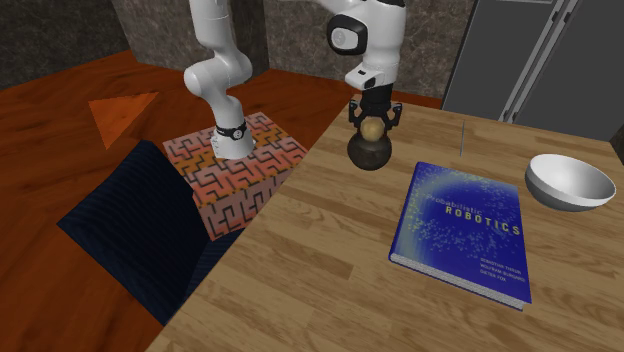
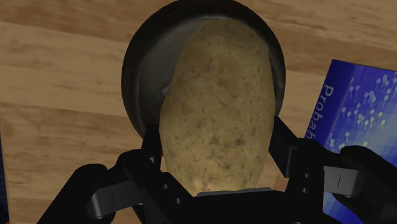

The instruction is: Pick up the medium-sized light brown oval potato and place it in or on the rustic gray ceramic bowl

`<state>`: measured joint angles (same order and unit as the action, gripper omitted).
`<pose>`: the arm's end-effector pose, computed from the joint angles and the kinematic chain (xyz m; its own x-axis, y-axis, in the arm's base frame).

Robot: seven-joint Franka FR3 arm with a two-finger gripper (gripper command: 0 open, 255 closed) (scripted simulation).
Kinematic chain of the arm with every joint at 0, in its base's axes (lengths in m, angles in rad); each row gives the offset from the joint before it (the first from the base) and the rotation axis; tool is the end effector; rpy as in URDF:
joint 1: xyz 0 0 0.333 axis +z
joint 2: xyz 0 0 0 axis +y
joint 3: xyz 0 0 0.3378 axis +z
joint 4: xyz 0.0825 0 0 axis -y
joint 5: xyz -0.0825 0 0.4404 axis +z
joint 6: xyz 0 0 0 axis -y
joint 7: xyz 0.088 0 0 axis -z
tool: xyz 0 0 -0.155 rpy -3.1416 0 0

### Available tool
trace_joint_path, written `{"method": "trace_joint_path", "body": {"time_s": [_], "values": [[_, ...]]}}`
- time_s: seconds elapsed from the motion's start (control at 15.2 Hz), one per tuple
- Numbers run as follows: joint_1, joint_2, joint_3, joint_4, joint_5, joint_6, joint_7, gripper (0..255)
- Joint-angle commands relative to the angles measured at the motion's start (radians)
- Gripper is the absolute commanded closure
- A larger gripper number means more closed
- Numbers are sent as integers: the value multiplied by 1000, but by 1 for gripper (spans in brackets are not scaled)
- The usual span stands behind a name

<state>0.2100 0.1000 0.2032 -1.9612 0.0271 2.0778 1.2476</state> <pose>0.5799 0.2554 0.3741 0.6611 -0.7494 -0.0360 -0.7503 -0.6604 -0.0313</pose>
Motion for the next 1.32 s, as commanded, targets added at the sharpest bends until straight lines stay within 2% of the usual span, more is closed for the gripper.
{"method": "trace_joint_path", "body": {"time_s": [0.0, 0.07, 0.13, 0.46, 0.73, 1.25], "values": [[0, 0, 0, 0, 0, 0, 0, 255], [0, 0, 0, 0, 0, 0, 0, 255], [0, 0, 0, 0, 0, 0, 0, 0], [0, 0, 0, 0, 0, 0, 0, 0], [-4, -37, -2, 84, 7, -120, -5, 0], [-4, -37, -2, 84, 7, -120, -5, 0]]}}
